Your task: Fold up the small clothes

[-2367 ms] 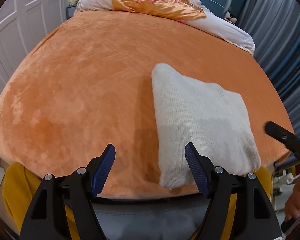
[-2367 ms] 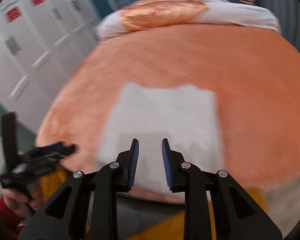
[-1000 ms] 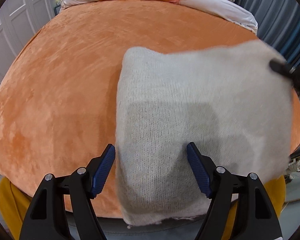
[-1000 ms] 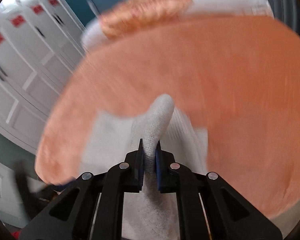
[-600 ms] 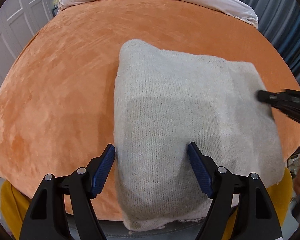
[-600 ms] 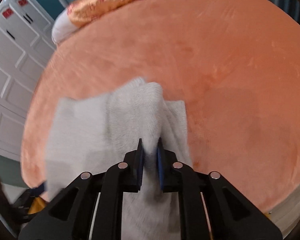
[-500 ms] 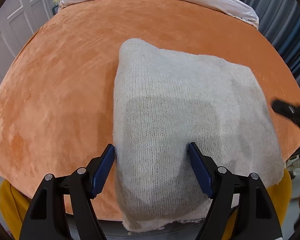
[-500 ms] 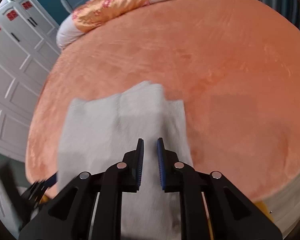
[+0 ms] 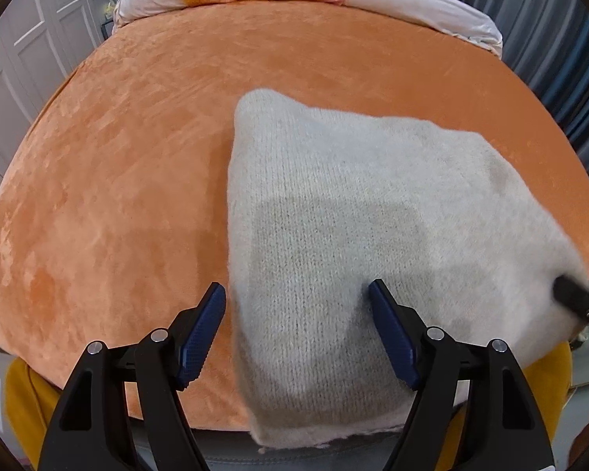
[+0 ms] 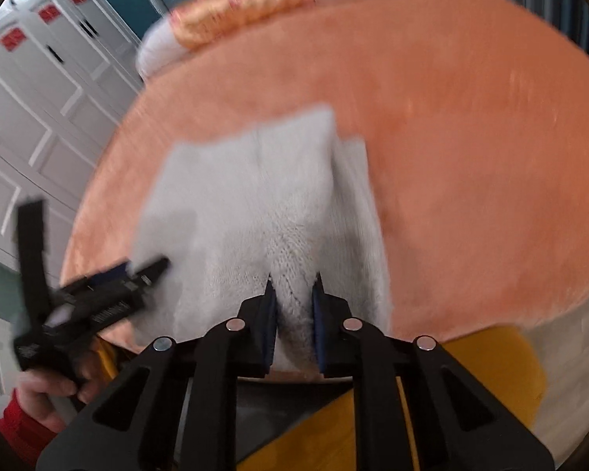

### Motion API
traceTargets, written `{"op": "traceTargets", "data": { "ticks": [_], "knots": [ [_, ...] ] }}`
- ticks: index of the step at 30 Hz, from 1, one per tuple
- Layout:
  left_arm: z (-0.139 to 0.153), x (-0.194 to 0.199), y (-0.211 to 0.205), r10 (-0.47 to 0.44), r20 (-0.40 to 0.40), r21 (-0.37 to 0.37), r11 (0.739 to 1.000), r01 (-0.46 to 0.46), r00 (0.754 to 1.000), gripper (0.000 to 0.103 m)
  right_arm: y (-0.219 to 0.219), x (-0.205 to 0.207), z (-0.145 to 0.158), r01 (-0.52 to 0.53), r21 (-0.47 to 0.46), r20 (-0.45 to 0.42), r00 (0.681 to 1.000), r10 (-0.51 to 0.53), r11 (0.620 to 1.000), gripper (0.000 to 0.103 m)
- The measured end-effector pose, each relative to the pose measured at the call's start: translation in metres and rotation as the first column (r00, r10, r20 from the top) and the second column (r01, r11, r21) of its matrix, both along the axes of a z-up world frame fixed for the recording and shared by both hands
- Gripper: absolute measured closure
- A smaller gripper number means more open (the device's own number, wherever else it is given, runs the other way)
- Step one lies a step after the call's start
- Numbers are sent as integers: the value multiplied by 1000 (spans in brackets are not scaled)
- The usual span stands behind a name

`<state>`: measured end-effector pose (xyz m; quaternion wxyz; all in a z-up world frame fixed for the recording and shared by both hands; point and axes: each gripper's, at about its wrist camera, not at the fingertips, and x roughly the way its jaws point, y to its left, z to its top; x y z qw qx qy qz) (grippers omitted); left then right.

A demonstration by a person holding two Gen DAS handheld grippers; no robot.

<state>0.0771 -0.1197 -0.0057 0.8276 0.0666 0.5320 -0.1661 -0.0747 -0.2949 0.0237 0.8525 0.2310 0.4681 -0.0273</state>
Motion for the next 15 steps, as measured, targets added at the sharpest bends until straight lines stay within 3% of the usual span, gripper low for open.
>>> {"op": "traceTargets", "data": {
  "ticks": [1, 4, 5, 6, 10, 13, 15],
  "knots": [
    [-1, -1, 1, -3, -4, 0, 1000, 3, 1000, 29, -1, 0, -2, -2, -6, -10, 1000, 1, 1000, 89],
    [-14, 2, 3, 0, -47, -9, 1000, 0, 999, 28, -1, 8, -55, -2, -44, -182, 983, -6, 999, 89],
    [-21, 4, 4, 7, -84, -31, 999, -9, 996, 25, -2, 8, -80, 3, -6, -223, 975, -4, 1000, 88],
    [-25, 5, 5, 17, -100, -43, 999, -22, 995, 24, -3, 5, -86, 21, 16, -210, 978, -17, 1000, 88],
    [-16, 5, 8, 29, -78, -42, 999, -33, 997, 23, -6, 6, -54, 18, 21, -185, 983, -14, 1000, 84],
    [-2, 0, 5, 27, -36, -46, 999, -28, 999, 27, -8, 10, -20, 17, 26, -99, 995, -15, 1000, 78],
    [1, -3, 1, 23, -25, -41, 999, -24, 999, 27, -8, 16, -14, 22, 12, -78, 997, -21, 1000, 71]
  ]
}}
